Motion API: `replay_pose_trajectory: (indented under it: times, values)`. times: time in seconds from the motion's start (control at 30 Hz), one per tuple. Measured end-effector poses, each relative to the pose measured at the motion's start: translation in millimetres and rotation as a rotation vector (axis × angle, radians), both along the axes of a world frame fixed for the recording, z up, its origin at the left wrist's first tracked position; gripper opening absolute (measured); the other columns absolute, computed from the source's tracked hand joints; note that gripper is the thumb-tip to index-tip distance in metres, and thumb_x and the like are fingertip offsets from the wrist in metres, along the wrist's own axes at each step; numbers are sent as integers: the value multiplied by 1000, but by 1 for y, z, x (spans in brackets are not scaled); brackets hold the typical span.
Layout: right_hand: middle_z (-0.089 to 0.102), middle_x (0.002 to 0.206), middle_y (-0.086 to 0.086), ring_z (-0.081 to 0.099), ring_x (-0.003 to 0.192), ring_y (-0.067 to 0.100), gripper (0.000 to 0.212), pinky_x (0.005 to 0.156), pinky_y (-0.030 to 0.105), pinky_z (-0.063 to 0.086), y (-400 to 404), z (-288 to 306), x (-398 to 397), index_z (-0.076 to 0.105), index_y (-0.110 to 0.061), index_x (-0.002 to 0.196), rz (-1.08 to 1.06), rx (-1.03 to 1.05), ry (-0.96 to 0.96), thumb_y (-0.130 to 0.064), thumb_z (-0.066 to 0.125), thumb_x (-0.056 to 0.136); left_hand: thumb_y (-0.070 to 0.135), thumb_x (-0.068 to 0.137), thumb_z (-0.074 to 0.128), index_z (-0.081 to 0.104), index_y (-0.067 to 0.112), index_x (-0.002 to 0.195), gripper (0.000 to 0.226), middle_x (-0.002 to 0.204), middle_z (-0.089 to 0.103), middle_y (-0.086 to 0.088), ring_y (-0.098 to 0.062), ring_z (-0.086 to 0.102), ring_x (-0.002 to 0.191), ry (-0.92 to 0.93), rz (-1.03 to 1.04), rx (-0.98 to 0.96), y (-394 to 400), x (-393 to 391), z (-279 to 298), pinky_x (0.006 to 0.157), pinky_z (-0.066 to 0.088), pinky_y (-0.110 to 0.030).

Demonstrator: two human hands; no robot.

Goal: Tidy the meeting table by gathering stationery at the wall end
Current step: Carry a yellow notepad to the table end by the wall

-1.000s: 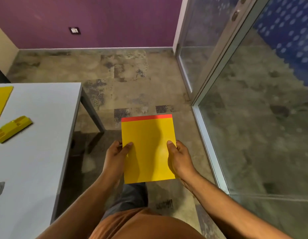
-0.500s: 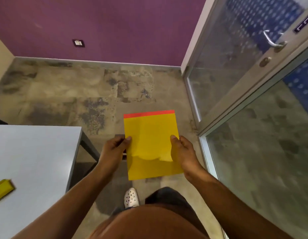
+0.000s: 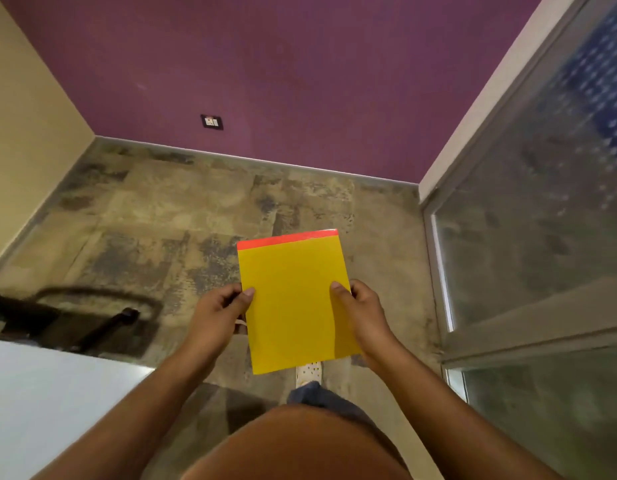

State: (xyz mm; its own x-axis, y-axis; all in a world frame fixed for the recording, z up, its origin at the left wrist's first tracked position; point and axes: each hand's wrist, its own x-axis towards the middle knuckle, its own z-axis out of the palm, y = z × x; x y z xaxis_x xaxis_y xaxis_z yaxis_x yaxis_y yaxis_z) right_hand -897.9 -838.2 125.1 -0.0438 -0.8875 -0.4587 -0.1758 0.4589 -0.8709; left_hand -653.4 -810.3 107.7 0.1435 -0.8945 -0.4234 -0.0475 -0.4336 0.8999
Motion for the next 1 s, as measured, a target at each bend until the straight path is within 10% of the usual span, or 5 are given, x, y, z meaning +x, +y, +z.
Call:
replay_pose_trajectory:
  times: [0.2,0.5,0.83,1.0]
  values:
    - [71,106,28,65,83,28,33,73,37,47,-144,0,40,65,2,105,213,-28,16,-30,57,108,21,107,57,74,5,103,23,86,74,-18,-24,68,72,-20,170,-27,-90,28,5,61,59,-33]
    - [63,82,9,55,74,22,27,69,35,39,-305,-6,189,63,-19,83,486,-32,13,-26,57,108,19,107,57,72,1,107,23,89,76,-20,-24,70,70,65,497,-37,-194,145,-16,58,58,-30]
    - [52,87,33,50,75,23,77,70,41,39,-466,-7,411,51,6,100,663,-107,28,-69,61,81,25,108,56,74,8,99,26,87,78,-10,-21,72,73,57,662,-107,-316,333,-11,62,56,-33]
    - [59,93,35,53,79,25,69,73,43,43,-510,4,519,58,0,99,741,-97,-41,-66,64,80,27,107,57,74,9,98,26,86,78,-11,-22,72,72,-33,771,-129,-348,427,0,63,57,-37]
